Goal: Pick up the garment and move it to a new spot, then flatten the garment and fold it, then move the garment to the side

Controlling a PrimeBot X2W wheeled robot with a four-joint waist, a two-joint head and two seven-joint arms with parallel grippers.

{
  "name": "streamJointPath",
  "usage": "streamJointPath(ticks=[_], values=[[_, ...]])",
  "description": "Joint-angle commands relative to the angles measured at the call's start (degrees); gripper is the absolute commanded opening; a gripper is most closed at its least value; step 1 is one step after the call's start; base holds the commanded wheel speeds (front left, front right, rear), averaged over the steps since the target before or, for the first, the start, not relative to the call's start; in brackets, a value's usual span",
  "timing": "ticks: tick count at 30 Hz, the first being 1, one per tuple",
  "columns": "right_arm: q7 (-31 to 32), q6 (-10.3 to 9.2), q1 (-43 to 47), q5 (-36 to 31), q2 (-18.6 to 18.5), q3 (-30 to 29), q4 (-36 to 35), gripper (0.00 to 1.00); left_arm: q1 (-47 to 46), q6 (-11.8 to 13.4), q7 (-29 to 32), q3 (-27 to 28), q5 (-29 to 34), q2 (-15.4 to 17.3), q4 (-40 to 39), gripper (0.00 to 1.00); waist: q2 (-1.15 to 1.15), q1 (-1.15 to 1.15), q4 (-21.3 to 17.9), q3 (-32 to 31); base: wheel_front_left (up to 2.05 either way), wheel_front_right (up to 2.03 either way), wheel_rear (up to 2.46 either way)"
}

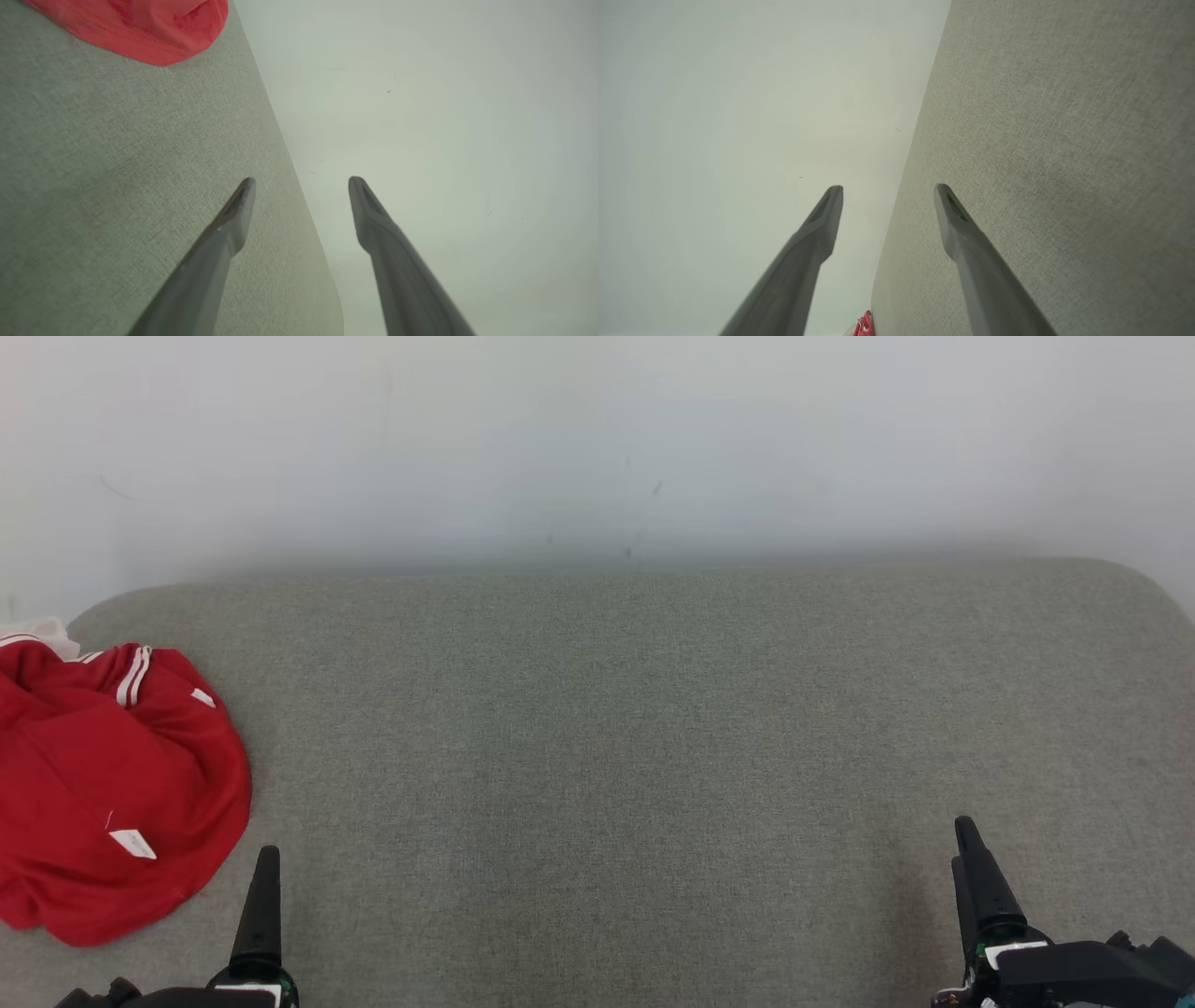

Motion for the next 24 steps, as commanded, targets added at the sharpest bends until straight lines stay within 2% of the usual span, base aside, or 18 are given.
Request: streamJointPath(ticks=[1,18,24], values=[[-0.5,-0.02,-0.6,-2.0,-0.2,0.3,-1.2,1.00,-0.3,0.0,-0.5,0.1,2.2,0.2,-1.3,1.00,0.00,0.00,0.0,0.0,0.00,0.00,0.00],[-4.3,-0.04,0.1,-20.8,-0.2,2.2,-3.5,1.00,0.7,1.3,-4.3,-0.7,20.4,0.3,-5.2,1.00,0.00,0.00,0.0,0.2,0.00,0.00,0.00],[-5.3,-0.04,0.4,-25.7,-0.2,2.4,-4.2,1.00,1.1,1.7,-5.3,-1.1,26.1,0.3,-5.8,1.00,0.00,0.00,0.0,0.2,0.00,0.00,0.00]])
